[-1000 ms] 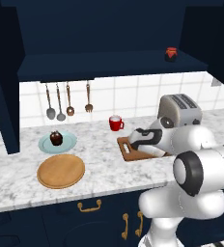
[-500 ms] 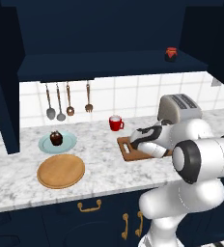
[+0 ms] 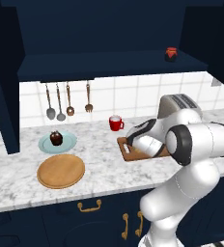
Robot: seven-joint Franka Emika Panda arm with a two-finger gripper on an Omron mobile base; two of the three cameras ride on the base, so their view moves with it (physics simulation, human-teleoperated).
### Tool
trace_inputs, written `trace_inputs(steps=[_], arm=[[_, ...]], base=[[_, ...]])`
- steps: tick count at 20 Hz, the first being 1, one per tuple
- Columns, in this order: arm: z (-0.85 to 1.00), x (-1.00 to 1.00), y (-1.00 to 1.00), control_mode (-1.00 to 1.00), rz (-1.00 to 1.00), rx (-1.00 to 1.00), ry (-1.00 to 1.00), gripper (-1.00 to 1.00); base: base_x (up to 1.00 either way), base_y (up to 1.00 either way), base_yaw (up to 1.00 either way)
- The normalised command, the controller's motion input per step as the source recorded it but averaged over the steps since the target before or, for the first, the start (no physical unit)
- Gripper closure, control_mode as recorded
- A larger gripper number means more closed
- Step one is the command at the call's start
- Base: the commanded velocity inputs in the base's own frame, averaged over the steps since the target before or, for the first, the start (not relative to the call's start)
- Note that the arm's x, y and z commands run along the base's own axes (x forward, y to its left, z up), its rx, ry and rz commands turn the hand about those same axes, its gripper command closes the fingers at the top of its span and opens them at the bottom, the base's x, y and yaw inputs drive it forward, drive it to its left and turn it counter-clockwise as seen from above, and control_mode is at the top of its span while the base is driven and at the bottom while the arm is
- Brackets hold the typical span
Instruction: From the different types of pastries on the counter, select a croissant and place it on the cutting board. Then retrieve a jar of jam from the cabinet and place it alongside the croissant on the cutting board.
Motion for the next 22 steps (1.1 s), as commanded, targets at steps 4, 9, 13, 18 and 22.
trace_inputs(steps=[4,9,13,18,22], arm=[[-0.19,0.0,-0.09,-1.0,0.0,0.0,0.0,-1.0],[-0.13,0.0,-0.18,-1.0,0.0,0.0,-0.01,-1.0],[-0.06,0.0,-0.23,-1.0,0.0,0.0,-0.01,-1.0],[0.04,0.0,-0.16,-1.0,0.0,0.0,0.0,-1.0],[0.21,0.01,0.0,-1.0,0.0,0.0,-0.01,-1.0]], base=[[0.0,0.0,0.0],[0.0,0.0,0.0],[0.0,0.0,0.0],[0.0,0.0,0.0],[0.0,0.0,0.0]])
